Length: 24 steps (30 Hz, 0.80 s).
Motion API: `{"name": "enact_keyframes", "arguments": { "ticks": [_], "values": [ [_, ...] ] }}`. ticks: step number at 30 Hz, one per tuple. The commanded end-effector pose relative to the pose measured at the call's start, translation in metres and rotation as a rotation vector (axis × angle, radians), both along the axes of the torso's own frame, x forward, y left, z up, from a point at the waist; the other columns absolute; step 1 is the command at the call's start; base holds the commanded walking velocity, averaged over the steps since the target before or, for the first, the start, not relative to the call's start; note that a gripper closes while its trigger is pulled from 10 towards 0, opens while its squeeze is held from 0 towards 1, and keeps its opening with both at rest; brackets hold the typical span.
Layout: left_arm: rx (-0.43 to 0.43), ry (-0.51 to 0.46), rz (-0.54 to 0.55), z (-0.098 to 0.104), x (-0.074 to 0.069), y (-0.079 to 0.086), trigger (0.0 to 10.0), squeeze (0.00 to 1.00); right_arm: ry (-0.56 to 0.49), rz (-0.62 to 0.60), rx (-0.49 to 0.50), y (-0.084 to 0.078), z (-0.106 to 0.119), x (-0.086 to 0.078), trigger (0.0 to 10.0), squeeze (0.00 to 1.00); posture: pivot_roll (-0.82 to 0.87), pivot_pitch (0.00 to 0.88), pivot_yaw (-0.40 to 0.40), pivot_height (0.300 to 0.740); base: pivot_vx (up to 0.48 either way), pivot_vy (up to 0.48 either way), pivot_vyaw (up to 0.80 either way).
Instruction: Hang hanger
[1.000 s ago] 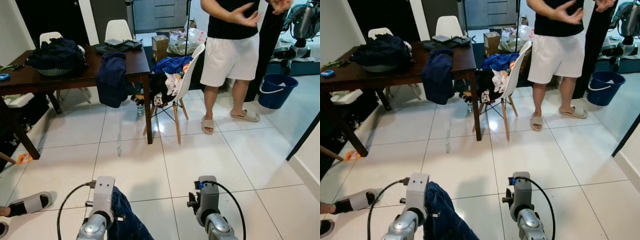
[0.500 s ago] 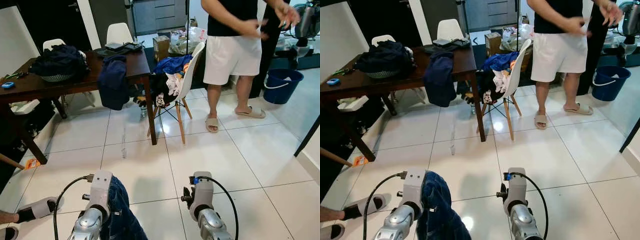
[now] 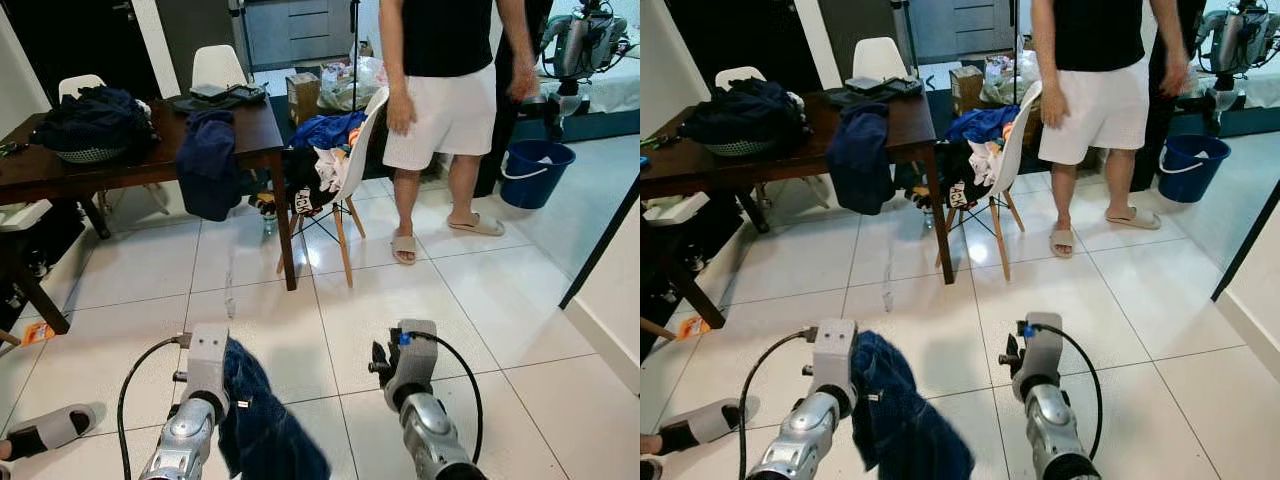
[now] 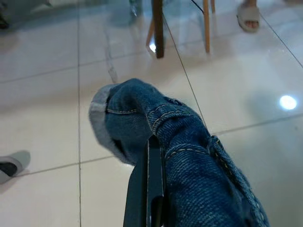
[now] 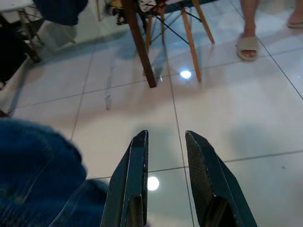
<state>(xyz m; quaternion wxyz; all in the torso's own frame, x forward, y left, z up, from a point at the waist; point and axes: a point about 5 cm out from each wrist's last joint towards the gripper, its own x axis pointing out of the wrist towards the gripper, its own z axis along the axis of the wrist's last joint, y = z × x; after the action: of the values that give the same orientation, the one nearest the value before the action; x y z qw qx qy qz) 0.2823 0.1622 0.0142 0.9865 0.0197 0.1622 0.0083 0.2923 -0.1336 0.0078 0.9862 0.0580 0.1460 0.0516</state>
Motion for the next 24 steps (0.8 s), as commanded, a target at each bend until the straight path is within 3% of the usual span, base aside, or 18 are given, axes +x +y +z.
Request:
{"name": "enact_keyframes", "arguments": {
  "ticks": [1,12,24],
  "values": [
    [0.017,-0.06,0.03,0.012,0.006,0.008,10.0,0.0,0.008,0.047,-0.009,0.008,0.0,0.0,10.0,0.0,0.0,0.0,0.024,0.74,0.0,0.0,0.0],
    [0.003,-0.146,0.013,0.034,0.015,0.001,10.0,0.0,-0.055,0.082,-0.016,0.007,0.02,0.018,10.0,0.0,-0.01,0.0,0.002,0.74,0.0,0.0,0.0],
    [-0.019,-0.166,0.046,0.037,0.013,0.002,10.0,0.0,-0.092,0.067,-0.007,0.0,0.029,0.025,10.0,0.0,-0.03,0.0,-0.006,0.74,0.044,0.0,0.0]
  ]
}}
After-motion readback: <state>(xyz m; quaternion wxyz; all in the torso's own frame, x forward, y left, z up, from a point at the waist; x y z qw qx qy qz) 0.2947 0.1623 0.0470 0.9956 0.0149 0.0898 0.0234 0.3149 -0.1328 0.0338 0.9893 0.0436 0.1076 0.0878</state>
